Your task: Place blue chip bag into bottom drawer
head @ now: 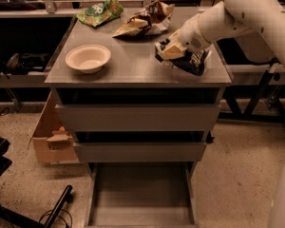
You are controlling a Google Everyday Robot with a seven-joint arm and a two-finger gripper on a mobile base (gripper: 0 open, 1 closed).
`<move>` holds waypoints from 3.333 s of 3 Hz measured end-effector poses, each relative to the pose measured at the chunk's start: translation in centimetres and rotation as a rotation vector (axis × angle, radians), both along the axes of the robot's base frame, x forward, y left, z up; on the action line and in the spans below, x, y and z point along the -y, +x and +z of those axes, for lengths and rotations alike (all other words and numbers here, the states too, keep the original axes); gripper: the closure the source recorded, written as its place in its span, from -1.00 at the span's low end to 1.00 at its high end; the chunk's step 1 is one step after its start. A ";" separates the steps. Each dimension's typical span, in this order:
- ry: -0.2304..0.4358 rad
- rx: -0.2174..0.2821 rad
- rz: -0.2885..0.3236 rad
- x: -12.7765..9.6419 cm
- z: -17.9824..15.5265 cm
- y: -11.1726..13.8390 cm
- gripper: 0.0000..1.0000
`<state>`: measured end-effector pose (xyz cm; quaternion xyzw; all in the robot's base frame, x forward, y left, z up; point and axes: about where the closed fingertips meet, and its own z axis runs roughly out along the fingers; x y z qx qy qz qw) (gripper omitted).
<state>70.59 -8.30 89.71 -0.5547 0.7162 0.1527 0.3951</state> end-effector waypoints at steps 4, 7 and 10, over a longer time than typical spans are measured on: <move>0.069 -0.018 0.279 -9.5 -3.6 -6.1 1.00; -0.011 -0.014 0.251 -10.4 0.0 -10.3 1.00; 0.236 -0.020 0.209 -13.9 -10.4 -21.8 1.00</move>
Offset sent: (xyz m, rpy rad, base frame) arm -0.0568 0.0725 -0.0052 0.0577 -0.0453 0.2323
